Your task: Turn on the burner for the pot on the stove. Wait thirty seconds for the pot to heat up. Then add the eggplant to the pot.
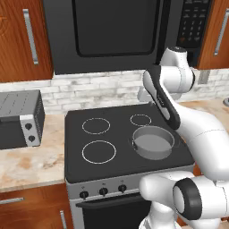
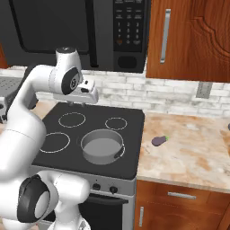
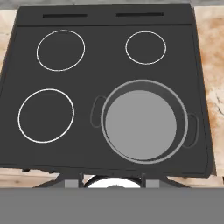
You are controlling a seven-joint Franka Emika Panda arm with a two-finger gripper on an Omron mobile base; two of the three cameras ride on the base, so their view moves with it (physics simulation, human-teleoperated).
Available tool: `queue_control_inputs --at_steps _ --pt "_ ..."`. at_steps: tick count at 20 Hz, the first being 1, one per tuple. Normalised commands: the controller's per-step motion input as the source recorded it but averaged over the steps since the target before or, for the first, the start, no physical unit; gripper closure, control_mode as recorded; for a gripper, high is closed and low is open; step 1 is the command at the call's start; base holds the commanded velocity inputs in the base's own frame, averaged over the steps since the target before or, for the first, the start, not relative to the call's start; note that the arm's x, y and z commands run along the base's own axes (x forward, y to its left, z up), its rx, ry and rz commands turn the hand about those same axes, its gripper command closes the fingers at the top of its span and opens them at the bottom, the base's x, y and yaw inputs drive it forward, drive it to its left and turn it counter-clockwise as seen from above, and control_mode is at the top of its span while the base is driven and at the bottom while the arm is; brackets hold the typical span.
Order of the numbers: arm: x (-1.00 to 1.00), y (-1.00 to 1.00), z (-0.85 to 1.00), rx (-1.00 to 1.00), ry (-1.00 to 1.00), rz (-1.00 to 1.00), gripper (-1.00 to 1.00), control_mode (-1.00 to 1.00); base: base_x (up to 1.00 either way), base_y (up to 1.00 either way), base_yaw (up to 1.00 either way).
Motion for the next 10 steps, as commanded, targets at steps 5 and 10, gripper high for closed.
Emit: queue_control_inputs --at_steps 5,10 --pt "0.0 0.0 0.0 0.0 0.0 0.0 -1.0 1.0 -0.12 -0.03 0.0" --pt "0.0 0.0 0.0 0.0 0.0 0.0 -1.0 1.0 -0.39 -0.25 0.0"
